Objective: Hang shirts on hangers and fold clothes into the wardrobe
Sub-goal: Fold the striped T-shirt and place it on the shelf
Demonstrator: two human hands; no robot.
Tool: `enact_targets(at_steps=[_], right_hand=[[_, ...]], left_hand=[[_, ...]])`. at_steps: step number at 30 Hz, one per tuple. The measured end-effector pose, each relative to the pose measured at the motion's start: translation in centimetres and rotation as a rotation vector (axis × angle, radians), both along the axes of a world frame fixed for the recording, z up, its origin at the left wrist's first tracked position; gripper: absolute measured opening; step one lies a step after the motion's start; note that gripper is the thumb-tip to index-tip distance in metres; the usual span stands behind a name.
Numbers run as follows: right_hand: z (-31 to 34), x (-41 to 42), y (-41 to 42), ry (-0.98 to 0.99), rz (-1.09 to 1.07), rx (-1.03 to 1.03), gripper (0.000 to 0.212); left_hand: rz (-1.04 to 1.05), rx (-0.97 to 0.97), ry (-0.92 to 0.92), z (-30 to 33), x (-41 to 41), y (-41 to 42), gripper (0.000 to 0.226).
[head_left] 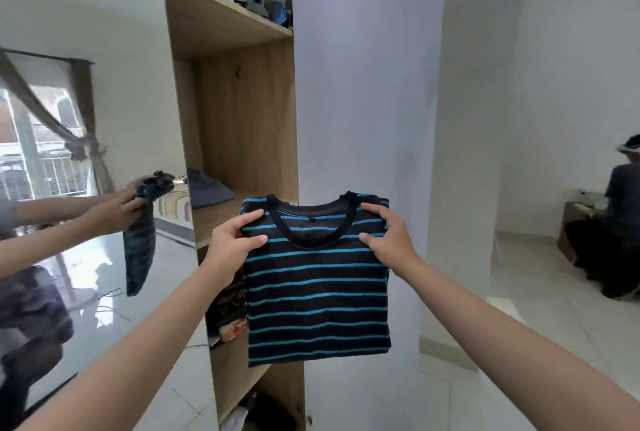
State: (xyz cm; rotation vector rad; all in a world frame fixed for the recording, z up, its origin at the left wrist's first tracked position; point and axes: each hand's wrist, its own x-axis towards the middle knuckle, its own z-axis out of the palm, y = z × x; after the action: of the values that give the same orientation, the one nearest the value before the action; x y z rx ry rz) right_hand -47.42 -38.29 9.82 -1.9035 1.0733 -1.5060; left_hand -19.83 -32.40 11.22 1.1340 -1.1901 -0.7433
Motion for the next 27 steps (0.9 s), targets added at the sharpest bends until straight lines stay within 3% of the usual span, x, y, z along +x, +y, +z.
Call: enact_targets(at_steps=[13, 27], right_hand=[[1.8, 2.0, -13.9, 0.004, 0.194, -0.039, 0.054], [5.5, 9.0, -28.8, 0.009, 0.365, -0.076, 0.054]], left_hand=[[0.226, -0.085, -0.009, 2.0, -1.3, -7.7, 0.055], [0.428, -0.126, -0.023, 4.0, 2.9, -18.7, 0.053]])
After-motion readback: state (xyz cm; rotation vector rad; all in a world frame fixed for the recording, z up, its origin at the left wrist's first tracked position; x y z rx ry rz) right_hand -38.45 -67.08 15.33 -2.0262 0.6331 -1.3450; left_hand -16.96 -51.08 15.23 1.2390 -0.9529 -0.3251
